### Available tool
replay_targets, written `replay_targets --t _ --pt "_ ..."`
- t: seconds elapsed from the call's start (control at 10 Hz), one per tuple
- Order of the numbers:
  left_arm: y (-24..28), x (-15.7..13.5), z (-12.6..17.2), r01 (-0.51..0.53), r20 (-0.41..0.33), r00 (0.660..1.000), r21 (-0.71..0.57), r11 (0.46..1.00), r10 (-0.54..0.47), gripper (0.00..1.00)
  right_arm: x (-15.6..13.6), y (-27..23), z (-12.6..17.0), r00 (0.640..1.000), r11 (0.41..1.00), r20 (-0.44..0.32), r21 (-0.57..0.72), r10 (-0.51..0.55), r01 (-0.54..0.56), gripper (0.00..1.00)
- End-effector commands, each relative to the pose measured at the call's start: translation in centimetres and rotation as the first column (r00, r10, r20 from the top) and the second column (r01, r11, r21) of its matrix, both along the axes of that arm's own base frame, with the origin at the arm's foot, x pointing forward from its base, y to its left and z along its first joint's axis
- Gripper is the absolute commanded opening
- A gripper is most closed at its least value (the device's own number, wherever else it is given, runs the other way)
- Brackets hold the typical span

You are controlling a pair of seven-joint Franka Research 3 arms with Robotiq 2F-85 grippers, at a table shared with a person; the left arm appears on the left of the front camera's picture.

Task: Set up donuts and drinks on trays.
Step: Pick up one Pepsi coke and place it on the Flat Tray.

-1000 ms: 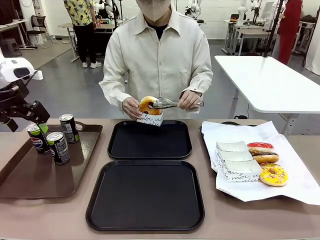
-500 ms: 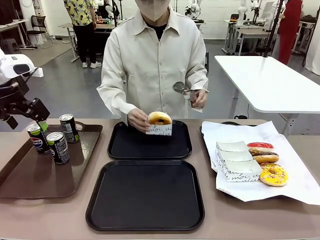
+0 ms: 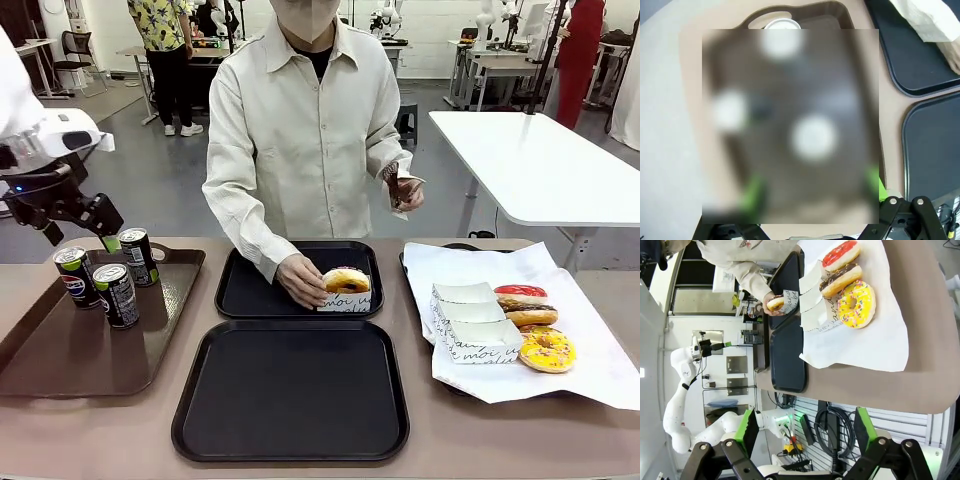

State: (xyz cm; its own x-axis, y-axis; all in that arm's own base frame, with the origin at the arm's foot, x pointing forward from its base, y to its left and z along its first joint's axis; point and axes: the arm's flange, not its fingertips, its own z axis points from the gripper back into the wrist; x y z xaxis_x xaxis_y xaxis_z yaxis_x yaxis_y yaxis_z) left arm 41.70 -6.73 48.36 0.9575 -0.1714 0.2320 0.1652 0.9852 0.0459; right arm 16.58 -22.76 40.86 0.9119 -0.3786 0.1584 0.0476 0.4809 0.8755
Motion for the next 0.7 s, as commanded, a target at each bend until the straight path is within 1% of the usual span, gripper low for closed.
replay_targets --t 0.0,0.1,0.3,0.6 --pt "-1.2 2.4 -1.2 -0.024 -0.035 0.999 0.043 0.999 0.025 1.0 0.3 0.1 -0.1 1.0 1.0 0.022 0.008 0.01 -0.01 1.0" --pt "-1.6 3.1 -2.1 -0.028 -0.042 0.999 0.067 0.997 0.031 1.0 0.3 0.1 -0.1 1.0 1.0 0.022 0.008 0.01 -0.01 1.0" --pt "-1.7 3.7 -3.7 -0.042 -0.063 0.997 0.075 0.996 0.047 1.0 0.3 0.1 -0.1 1.0 1.0 0.022 0.008 0.01 -0.01 1.0" --pt "-0.8 4.6 -6.2 -0.09 -0.1 0.99 0.08 0.993 0.098 1.0 0.3 0.1 -0.1 1.0 1.0 0.022 0.008 0.01 -0.01 1.0"
